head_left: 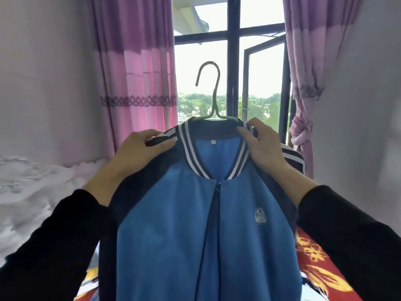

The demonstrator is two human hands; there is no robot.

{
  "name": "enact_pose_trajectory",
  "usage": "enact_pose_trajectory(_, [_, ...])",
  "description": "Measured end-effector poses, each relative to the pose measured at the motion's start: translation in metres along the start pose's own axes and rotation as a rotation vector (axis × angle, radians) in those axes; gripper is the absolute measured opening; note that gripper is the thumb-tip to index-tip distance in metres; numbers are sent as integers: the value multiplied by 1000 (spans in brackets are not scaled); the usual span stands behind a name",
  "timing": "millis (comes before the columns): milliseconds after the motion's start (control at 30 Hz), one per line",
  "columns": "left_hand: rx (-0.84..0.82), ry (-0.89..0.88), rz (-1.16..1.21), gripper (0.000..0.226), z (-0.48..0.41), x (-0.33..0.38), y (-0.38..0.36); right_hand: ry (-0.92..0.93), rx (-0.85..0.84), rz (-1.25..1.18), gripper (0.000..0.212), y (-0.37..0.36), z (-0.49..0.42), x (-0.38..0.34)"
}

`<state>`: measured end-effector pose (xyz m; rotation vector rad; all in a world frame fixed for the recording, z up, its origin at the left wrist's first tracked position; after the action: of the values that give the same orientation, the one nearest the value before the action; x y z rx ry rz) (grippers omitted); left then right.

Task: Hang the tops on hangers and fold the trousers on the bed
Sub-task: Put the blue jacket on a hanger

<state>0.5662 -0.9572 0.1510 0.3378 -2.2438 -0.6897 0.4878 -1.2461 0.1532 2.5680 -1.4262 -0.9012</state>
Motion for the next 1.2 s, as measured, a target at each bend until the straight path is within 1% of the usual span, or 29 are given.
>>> enact_pose_trajectory(33, [50, 20, -104, 36, 15, -11, 10, -5, 6, -36, 30, -2, 1, -4])
enact_pose_trajectory(67, [130, 30, -202, 31, 31, -18, 18, 4, 6, -63, 30, -4, 2, -9])
enact_pose_trajectory(133, [298, 35, -328, 23, 62, -22, 31, 50, -23, -95, 28, -11, 7, -23])
enact_pose_trajectory(167, [337, 47, -342, 22, 76, -21, 37, 75, -46, -115, 26, -15, 10, -30])
enact_pose_trajectory(233, [344, 93, -319, 25, 104, -15, 49, 109, -94, -176, 23, -21, 18, -42])
enact_pose_trajectory(300, [389, 126, -296, 37, 136, -6, 65, 131, -157, -250, 20, -26, 26, -54])
enact_pose_trajectory(367, [492, 174, -272, 46, 167, 7, 84, 148, -217, -349, 16, -31, 35, -70])
enact_pose_trajectory(467, [691, 325, -236, 50, 207, 34, 121, 138, -225, -491, 14, -43, 49, -113])
enact_pose_trajectory(533, [803, 377, -409, 49, 234, 58, 150, 129, -223, -571, 17, -50, 56, -149])
enact_pose_trajectory(600, [863, 357, -630, 40, 262, 81, 174, 96, -234, -665, 18, -59, 63, -187])
enact_pose_trajectory(667, [844, 283, -799, 33, 286, 103, 185, 98, -251, -728, 20, -68, 75, -226])
enact_pose_trajectory(733, [799, 238, -939, 34, 308, 114, 193, 142, -268, -752, 20, -76, 93, -268])
enact_pose_trajectory(800, [800, 279, -1040, 34, 338, 117, 212, 181, -283, -776, 20, -87, 115, -310])
enact_pose_trajectory(900, [844, 362, -1046, 32, 398, 112, 256, 257, -372, -742, 19, -105, 153, -370])
enact_pose_trajectory(1033, [811, 422, -1049, 31, 486, 105, 315, 412, -571, -690, 23, -134, 212, -455])
enact_pose_trajectory(1100, [812, 474, -1067, 32, 534, 101, 347, 494, -727, -740, 23, -149, 242, -504])
enact_pose_trajectory(1200, [819, 573, -1098, 28, 608, 98, 393, 589, -996, -850, 13, -164, 289, -581])
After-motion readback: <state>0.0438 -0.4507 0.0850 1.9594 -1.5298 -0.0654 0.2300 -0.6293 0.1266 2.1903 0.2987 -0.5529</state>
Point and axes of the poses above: each hand's wrist, its own z-axis away from the middle knuckle, its own y-axis out of the back of the hand, x = y × z, the point moved 3 cm from there along -z, towards the middle knuckle, and after that the axes turned 3 degrees about -x, right-handed, at the moved point
